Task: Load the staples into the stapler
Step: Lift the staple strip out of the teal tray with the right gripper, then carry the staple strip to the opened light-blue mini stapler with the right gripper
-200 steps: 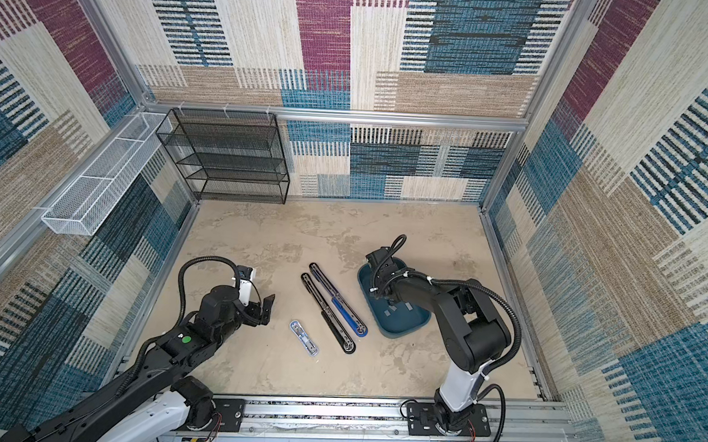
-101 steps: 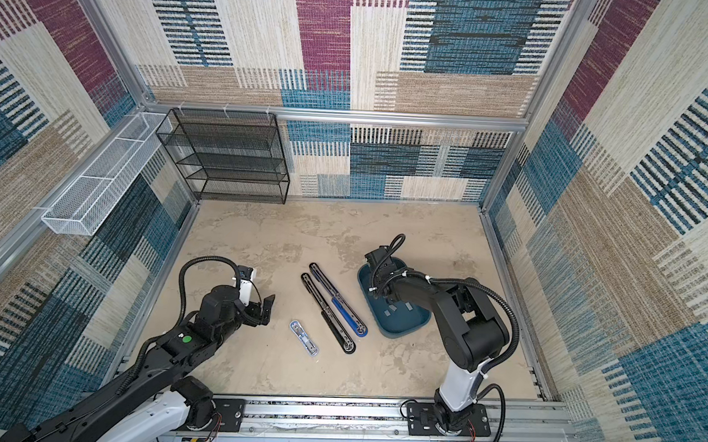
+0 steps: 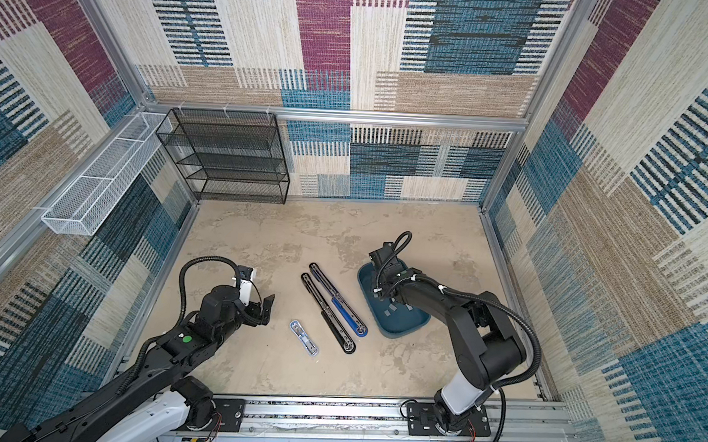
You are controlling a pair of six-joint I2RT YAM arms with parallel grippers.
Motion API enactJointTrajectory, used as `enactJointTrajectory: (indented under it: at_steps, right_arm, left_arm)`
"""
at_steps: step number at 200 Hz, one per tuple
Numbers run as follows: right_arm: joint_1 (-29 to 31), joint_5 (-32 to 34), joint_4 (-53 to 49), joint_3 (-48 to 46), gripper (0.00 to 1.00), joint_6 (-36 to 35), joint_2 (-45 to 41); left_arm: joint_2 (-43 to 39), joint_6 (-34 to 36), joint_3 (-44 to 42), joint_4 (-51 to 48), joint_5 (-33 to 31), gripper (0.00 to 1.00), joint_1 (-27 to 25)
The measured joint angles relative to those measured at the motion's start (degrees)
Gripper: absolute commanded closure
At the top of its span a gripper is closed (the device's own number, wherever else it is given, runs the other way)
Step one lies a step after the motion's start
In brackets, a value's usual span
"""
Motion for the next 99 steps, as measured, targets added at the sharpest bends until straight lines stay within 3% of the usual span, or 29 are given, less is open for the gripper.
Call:
enactJointTrajectory:
  at_steps: [39, 99]
  right_arm:
    - [4.7, 1.73, -2.91, 1.79, 0.87, 0.17, -4.46]
    - [17.35, 3.82, -1.09, -0.02, 0.89, -0.33, -10.54]
  left_arm:
    - [-0.04, -0.83, 0.02, -0.07, -1.49, 0.01, 0.0]
    - [-0.22, -4.61, 2.01, -4.94, -0.04, 0.0, 0.02]
